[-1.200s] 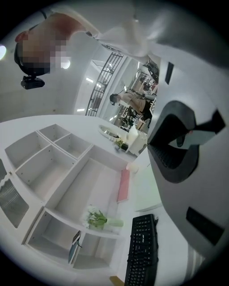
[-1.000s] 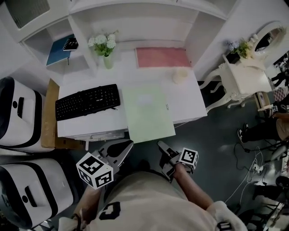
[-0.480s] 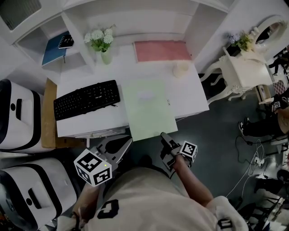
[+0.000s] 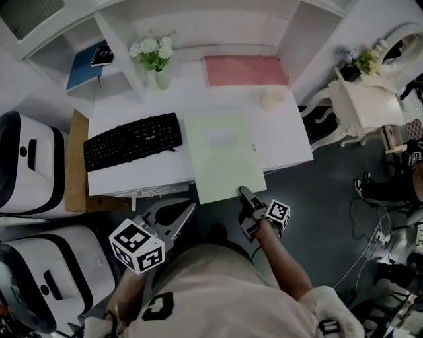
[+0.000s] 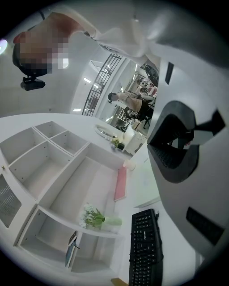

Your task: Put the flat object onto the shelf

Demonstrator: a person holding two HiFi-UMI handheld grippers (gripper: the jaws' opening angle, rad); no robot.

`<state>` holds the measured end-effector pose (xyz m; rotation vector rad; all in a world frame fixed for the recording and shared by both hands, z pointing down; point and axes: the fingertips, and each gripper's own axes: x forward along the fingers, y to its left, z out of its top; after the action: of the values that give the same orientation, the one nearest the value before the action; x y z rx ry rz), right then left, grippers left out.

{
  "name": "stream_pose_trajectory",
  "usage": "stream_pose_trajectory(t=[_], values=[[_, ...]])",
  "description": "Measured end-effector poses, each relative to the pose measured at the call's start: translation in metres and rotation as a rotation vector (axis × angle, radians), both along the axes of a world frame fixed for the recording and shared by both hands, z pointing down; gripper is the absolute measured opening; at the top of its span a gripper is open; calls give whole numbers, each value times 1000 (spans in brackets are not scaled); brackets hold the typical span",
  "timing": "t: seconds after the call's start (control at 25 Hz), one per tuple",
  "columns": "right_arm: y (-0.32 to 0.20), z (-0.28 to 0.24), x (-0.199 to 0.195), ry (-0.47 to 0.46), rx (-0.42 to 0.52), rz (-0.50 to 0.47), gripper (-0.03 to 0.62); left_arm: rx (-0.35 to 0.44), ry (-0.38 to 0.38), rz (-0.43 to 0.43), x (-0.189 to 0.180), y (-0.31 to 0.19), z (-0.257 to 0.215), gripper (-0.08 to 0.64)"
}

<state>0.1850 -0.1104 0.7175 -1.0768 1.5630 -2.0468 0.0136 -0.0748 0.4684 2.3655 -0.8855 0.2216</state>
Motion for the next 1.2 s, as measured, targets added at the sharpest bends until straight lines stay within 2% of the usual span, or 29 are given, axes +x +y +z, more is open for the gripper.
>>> stream_pose_trajectory(t=[0.56,0.92,1.0,1.08,1.2], values=[[-11,6,-9,-72,100,-18,394,-16,-13,-57,-23,14,3,14],[-13,6,-7,-61,141,-34,393,-17,-9,-94,-34,22,5,14],[-13,3,-7,-80,164,-34,371,-18,-8,-97,-34,23,4,14],[-15,1,-7,-95,187,-34,318,-17,-8,-101,-35,23,3,14],[-16,0,-8,-101,198,-39,316,-15,-11,-107,-35,25,4,14]])
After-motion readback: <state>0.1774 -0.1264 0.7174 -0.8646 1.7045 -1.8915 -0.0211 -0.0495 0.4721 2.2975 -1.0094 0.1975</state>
